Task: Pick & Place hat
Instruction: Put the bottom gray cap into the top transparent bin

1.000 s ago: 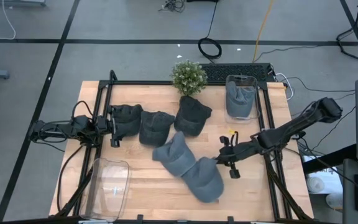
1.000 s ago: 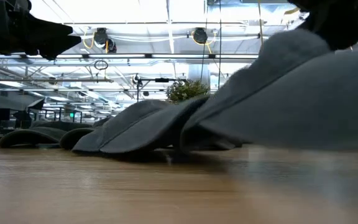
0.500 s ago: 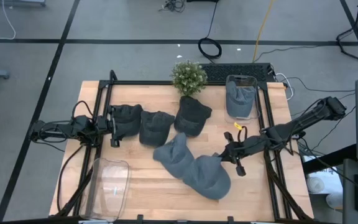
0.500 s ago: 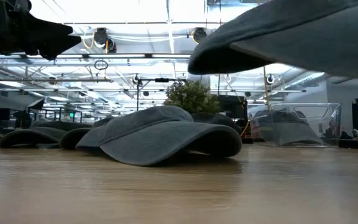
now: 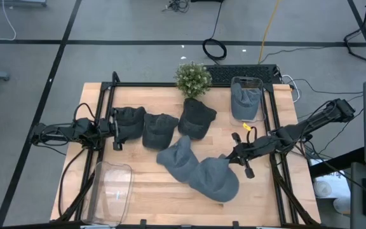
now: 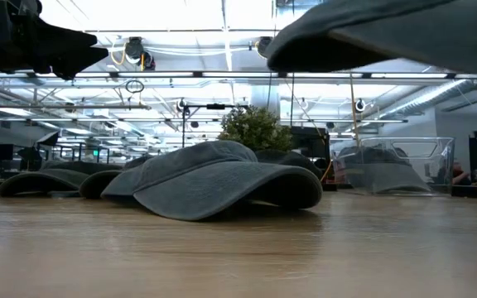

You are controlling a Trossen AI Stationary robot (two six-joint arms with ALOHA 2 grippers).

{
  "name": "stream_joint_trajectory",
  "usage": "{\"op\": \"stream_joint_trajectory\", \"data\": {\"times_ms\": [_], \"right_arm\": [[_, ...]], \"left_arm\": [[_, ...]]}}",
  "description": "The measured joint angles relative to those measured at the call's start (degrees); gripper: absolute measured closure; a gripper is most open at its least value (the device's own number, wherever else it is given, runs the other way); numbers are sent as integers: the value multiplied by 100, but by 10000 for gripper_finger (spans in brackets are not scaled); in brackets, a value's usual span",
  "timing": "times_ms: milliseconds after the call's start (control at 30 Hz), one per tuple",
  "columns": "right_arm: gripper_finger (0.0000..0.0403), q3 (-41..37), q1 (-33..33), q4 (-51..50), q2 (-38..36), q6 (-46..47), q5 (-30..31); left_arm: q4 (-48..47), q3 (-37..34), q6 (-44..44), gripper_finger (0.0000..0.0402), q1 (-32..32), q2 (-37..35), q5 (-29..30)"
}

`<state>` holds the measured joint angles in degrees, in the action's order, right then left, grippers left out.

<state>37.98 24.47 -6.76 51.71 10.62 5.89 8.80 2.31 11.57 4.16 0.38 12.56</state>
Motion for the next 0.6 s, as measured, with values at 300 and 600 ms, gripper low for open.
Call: {"op": "stream_joint_trajectory", "data": {"times_ms": [300, 600], "right_arm": [[403, 0, 0, -9, -176, -129, 4], [403, 0, 0, -2, -276, -239, 332]], "left_arm": [[2, 0, 0, 108, -2, -2, 0], [0, 0, 0, 108, -2, -2, 0]]}}
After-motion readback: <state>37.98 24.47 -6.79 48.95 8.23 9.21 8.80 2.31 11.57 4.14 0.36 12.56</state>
